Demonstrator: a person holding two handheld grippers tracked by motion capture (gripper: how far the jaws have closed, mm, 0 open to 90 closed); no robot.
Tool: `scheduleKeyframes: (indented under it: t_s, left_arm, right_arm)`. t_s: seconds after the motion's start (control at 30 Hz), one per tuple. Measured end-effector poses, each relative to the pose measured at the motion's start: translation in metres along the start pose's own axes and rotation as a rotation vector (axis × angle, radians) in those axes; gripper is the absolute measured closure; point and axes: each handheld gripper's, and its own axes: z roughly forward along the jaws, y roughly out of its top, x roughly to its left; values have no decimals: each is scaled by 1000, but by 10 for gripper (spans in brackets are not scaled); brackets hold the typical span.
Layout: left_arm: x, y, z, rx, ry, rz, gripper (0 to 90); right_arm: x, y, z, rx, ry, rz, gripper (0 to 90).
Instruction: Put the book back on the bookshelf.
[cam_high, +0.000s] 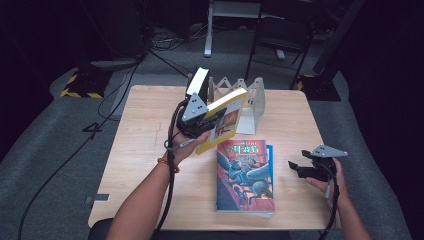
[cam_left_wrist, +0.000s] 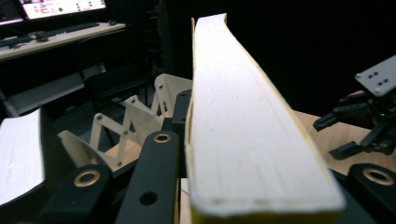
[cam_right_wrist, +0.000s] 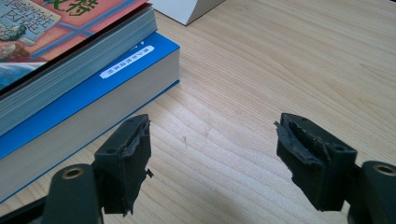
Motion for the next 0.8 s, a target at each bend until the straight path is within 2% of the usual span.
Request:
scheduleKeyframes:
  t_s: [0.33,0.53,0.63,0.8]
  left_arm:
    - [22,-3,-2,14,80,-21,743]
    - [29,-4,-2,14,113,-33,742]
    - [34,-4,-3,11,138,-42,743]
    - [40,-2,-4,8,187,-52,743]
  right_arm:
    - [-2,-2,4,16,11,17,269]
    - [-4,-3,6,27,23,29,269]
    - [-3,-6,10,40,13,5,276]
    - [-1,-6,12,43,14,-2,277]
